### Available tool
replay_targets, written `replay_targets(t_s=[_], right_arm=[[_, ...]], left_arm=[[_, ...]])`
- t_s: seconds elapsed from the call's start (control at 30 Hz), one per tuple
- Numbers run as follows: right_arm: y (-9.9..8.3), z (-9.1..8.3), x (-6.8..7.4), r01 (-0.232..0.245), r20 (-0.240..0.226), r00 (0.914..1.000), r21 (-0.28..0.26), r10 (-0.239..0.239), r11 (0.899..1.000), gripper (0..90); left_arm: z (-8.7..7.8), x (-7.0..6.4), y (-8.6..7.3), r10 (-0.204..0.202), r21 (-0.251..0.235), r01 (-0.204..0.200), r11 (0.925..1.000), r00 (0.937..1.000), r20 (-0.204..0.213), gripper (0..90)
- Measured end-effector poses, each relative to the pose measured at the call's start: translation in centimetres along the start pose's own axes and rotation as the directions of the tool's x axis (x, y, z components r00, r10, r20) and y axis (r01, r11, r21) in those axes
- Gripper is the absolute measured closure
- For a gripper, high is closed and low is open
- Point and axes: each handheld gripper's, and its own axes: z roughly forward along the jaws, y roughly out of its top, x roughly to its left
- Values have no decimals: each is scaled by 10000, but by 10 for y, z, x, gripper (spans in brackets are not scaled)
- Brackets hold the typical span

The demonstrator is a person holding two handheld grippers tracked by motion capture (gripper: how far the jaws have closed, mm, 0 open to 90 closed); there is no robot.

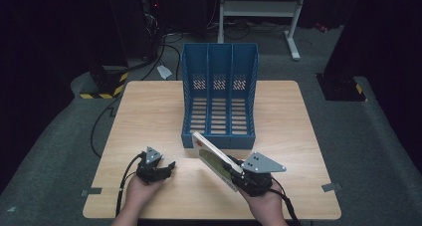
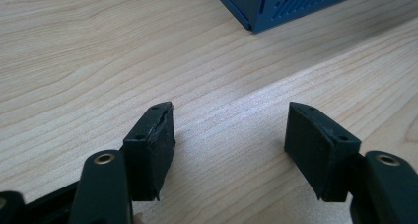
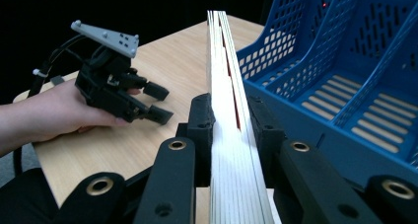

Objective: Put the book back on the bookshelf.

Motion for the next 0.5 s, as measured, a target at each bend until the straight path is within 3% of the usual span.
replay_targets(t_s=[0.13,0.5], right_arm=[[7,-1,-5,5,92,10000,-140,-4,9999,758],[27,-14,-29,-213,884,9957,-665,271,9976,758]], left_arm=[[0,0,0,44,14,-44,10000,10000,1,347],[0,0,0,18,12,-18,10000,10000,13,345]])
